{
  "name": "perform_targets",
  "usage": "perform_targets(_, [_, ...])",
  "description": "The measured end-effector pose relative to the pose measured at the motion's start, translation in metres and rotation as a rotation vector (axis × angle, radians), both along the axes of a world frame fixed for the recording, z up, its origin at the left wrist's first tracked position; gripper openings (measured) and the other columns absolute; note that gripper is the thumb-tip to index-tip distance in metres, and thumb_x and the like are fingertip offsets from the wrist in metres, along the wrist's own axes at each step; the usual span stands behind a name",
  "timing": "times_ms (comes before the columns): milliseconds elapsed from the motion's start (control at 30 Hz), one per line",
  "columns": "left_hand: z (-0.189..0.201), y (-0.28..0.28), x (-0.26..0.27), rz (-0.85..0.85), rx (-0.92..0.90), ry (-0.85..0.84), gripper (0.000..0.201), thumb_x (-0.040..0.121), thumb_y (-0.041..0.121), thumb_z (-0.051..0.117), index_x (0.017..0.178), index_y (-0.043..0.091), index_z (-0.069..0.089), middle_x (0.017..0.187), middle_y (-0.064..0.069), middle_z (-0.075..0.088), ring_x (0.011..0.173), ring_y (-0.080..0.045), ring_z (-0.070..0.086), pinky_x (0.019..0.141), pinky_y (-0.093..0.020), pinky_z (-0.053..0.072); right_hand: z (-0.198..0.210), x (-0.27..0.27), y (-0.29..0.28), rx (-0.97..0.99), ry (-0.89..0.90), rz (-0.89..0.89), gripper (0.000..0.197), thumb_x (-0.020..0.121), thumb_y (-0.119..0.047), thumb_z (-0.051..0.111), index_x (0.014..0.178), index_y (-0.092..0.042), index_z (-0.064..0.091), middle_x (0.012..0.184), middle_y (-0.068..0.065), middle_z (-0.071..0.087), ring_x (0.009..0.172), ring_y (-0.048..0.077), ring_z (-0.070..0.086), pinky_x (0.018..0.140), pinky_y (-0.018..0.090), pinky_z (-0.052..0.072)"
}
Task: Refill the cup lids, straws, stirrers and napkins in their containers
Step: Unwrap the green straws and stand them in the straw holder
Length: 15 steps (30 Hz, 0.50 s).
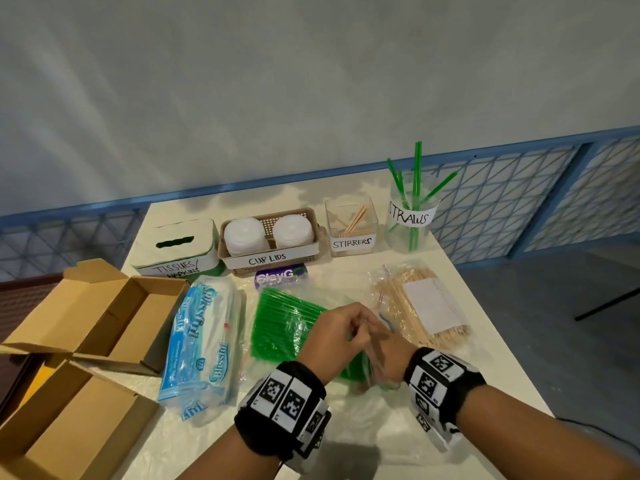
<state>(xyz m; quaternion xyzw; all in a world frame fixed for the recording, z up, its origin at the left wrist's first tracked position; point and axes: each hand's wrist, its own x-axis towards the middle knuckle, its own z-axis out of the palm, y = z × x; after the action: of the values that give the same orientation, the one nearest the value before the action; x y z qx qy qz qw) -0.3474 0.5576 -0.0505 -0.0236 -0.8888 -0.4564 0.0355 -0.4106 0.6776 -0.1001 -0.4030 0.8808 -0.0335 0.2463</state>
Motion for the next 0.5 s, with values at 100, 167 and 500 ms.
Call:
perform_targets(100, [-0.003,-0.003,-0.001,0.059,0.072,-0.022,0.019,0.086,0.004,0.055,0.088,0.019,0.067,0.069,-0.004,0.059,0.062,-0.009,0.049,0.063,-0.028,0.047,-0.007,-0.006,-0.005,-0.045,-0.021,-0.053,0.016,0.092,-0.014,0.044,0.103,-0.007,0.052,0.1,0.015,0.061,0.086,0.032,0.059,0.083,0.044,0.052])
perform_targets(167, [-0.002,-0.007,-0.002,0.093,0.106,-0.015,0.02,0.086,0.003,0.056,0.086,0.021,0.066,0.068,0.001,0.058,0.063,-0.005,0.049,0.061,-0.019,0.043,-0.004,-0.016,-0.005,-0.058,0.006,-0.042,0.026,0.091,-0.016,0.046,0.116,-0.012,0.049,0.106,0.013,0.059,0.08,0.026,0.057,0.072,0.035,0.051])
perform_targets(500, [0.015,-0.018,-0.034,0.202,-0.187,-0.025,0.019,0.09,0.024,0.058,0.078,0.012,0.066,0.065,0.003,0.054,0.061,-0.009,0.048,0.065,-0.024,0.04,0.039,-0.06,0.008,0.015,0.197,-0.055,0.054,0.081,-0.007,0.062,0.132,-0.017,0.046,0.119,0.008,0.059,0.108,0.025,0.056,0.09,0.033,0.047])
